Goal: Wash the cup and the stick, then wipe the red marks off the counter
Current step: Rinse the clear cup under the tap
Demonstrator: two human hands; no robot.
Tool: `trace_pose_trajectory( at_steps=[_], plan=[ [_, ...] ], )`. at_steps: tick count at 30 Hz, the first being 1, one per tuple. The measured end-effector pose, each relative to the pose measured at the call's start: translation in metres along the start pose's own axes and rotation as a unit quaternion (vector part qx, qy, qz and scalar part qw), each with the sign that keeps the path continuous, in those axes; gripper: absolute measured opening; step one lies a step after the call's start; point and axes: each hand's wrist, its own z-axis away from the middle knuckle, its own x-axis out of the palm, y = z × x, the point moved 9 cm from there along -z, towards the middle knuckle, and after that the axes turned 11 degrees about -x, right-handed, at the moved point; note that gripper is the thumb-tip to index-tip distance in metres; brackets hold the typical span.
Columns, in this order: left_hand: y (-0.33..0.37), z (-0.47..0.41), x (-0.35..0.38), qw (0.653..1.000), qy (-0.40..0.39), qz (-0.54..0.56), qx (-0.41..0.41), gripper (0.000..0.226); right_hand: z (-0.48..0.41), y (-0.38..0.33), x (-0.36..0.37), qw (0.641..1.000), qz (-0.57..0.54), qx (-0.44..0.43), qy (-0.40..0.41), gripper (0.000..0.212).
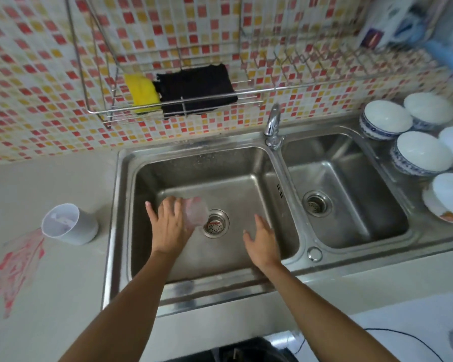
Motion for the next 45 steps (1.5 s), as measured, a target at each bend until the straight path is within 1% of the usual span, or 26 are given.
trace_pose_trajectory(
  at_steps=[2,5,7,9,11,13,15,18,19,22,25,29,31,34,37,38,40,43,45],
  plan=[
    [0.015,-0.013,-0.008,0.999,-0.001,0.033,-0.009,0.079,-0.034,0.006,-0.037,0.999,0.002,-0.002,0.033,0.064],
    [0.047,-0.035,-0.024,0.996,0.000,0.086,-0.010,0.081,-0.094,0.013,-0.099,0.995,-0.016,0.000,0.103,0.062],
    [0.074,-0.052,-0.036,0.994,-0.010,0.113,0.005,0.078,-0.136,0.017,-0.128,0.993,-0.021,0.012,0.112,0.062],
    [0.099,-0.067,-0.041,0.989,-0.032,0.144,0.012,0.077,-0.174,0.019,-0.141,0.995,-0.005,0.012,0.096,0.060],
    [0.117,-0.083,-0.039,0.976,-0.069,0.204,0.012,0.081,-0.199,0.018,-0.141,0.998,-0.005,-0.004,0.064,0.052],
    [0.131,-0.099,-0.034,0.959,-0.085,0.270,0.016,0.085,-0.211,0.010,-0.132,0.999,0.015,-0.031,0.025,0.044],
    [0.145,-0.106,-0.036,0.954,-0.093,0.284,0.034,0.087,-0.216,0.005,-0.125,0.997,0.043,-0.061,0.000,0.044],
    [0.159,-0.110,-0.038,0.940,-0.094,0.328,0.031,0.082,-0.222,-0.007,-0.111,0.982,0.090,-0.162,-0.047,0.033],
    [0.162,-0.110,-0.038,0.933,-0.099,0.345,0.028,0.082,-0.225,-0.008,-0.110,0.977,0.106,-0.177,-0.051,0.030],
    [0.172,-0.108,-0.026,0.922,-0.134,0.361,0.034,0.088,-0.233,-0.006,-0.107,0.974,0.131,-0.182,-0.041,0.026],
    [0.179,-0.104,-0.023,0.921,-0.151,0.356,0.040,0.085,-0.237,-0.004,-0.104,0.972,0.144,-0.184,-0.036,0.023],
    [0.179,-0.103,-0.025,0.916,-0.136,0.376,0.024,0.082,-0.238,-0.001,-0.104,0.970,0.136,-0.198,-0.023,0.029],
    [0.180,-0.100,-0.027,0.909,-0.136,0.393,0.015,0.084,-0.240,0.005,-0.101,0.973,0.121,-0.198,-0.017,0.031],
    [0.188,-0.094,-0.026,0.899,-0.146,0.412,0.015,0.086,-0.241,0.007,-0.097,0.971,0.150,-0.181,-0.035,0.037],
    [0.187,-0.095,-0.026,0.891,-0.138,0.432,-0.006,0.083,-0.242,0.009,-0.095,0.971,0.167,-0.165,-0.047,0.042],
    [0.187,-0.096,-0.027,0.893,-0.139,0.428,-0.004,0.083,-0.243,0.009,-0.093,0.971,0.172,-0.160,-0.051,0.041],
    [0.191,-0.098,-0.028,0.894,-0.139,0.425,0.007,0.083,-0.246,0.012,-0.090,0.970,0.181,-0.157,-0.050,0.032],
    [0.189,-0.100,-0.031,0.888,-0.125,0.442,0.001,0.085,-0.262,0.036,-0.077,0.976,0.158,-0.144,-0.042,0.022],
    [0.191,-0.099,-0.029,0.898,-0.129,0.420,0.013,0.085,-0.259,0.030,-0.080,0.980,0.142,-0.135,-0.036,0.016]
  ],
)
